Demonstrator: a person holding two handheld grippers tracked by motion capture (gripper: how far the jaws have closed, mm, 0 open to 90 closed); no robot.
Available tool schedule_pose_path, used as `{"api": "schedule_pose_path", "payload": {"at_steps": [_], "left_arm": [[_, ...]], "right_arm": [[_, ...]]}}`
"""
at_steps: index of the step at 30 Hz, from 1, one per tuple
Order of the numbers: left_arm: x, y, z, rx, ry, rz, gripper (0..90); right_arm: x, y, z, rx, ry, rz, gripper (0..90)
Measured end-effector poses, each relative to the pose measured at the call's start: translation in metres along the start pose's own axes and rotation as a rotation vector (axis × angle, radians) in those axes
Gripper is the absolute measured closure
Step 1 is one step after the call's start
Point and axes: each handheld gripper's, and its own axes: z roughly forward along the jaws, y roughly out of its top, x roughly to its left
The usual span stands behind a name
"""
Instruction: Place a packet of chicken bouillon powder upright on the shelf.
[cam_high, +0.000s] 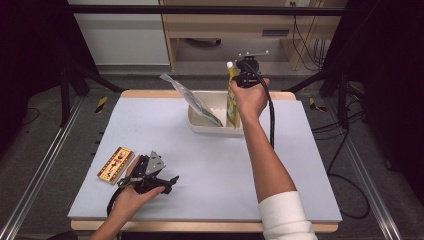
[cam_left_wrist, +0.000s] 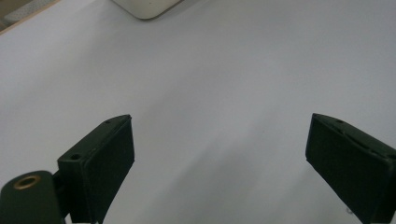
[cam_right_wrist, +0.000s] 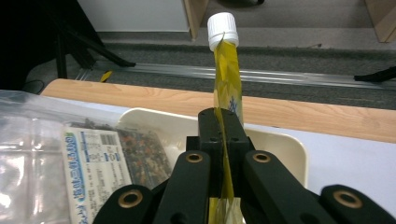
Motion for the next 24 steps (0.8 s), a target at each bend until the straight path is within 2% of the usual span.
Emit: {"api": "schedule_pose_path", "payload": {"at_steps": [5,14,19,24], "left_arm": [[-0.002,0.000,0.001,0.003,-0.004,0.004,7.7],[-0.003,0.000,0.003,0.008,-0.010,0.006,7.7],[-0.005,-0.001,0.004,0.010,-0.012,0.006,7.7],[-0.005,-0.001,0.006,0.015,-0.015,0.006,7.7]], "right_arm": [[-0.004,0.003,0.003,-0.017,0.006,-0.009,90.0],[-0.004,0.008,0.010,-0.035,0.029,-0.129,90.0],[-0.008,0.006,0.012,-0.063,0.063,-0.206,90.0],[-0.013,-0.004,0.017,-0.102,0.099,-0.230,90.0]]}}
